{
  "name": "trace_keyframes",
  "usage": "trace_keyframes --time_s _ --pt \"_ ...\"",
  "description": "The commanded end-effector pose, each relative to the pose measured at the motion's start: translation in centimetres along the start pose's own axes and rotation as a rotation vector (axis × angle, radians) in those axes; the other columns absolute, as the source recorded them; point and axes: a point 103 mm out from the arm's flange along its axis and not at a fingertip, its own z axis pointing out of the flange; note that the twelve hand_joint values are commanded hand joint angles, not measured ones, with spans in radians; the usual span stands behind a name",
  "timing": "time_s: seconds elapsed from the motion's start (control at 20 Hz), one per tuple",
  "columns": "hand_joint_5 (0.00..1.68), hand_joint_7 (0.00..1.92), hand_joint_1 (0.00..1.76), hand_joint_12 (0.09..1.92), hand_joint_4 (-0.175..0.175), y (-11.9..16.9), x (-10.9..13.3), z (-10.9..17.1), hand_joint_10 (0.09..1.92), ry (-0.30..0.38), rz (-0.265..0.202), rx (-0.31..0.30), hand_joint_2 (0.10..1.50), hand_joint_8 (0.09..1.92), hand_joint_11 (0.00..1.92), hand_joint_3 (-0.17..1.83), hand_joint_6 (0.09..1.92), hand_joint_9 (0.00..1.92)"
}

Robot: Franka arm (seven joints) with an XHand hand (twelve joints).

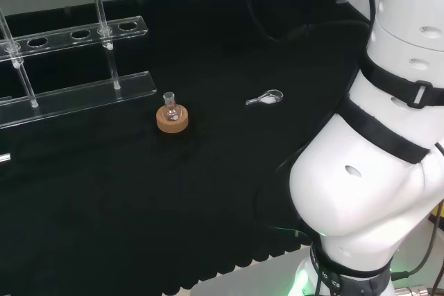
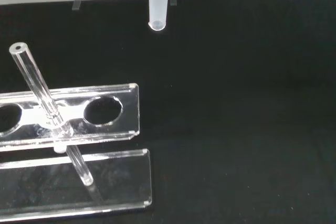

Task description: Pick up the funnel from the transparent funnel stand.

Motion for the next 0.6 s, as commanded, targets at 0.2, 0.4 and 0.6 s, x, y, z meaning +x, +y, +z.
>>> trace_keyframes --time_s 0.2,0.4,0.6 --pt "0.34 0.64 0.58 0.92 -0.175 0.81 -0.98 -0.08 0.98 0.025 -0.027 0.027 1.15 1.39 1.36 0.18 0.86 1.17" --pt "0.34 0.64 0.58 0.91 -0.175 1.02 -1.05 0.17 0.98 0.020 -0.024 0.027 1.15 1.39 1.36 0.18 0.86 1.17" --pt "0.35 0.64 0.59 0.91 -0.175 0.98 -1.50 0.04 0.98 0.022 -0.007 0.014 1.15 1.39 1.36 0.18 0.87 1.17"
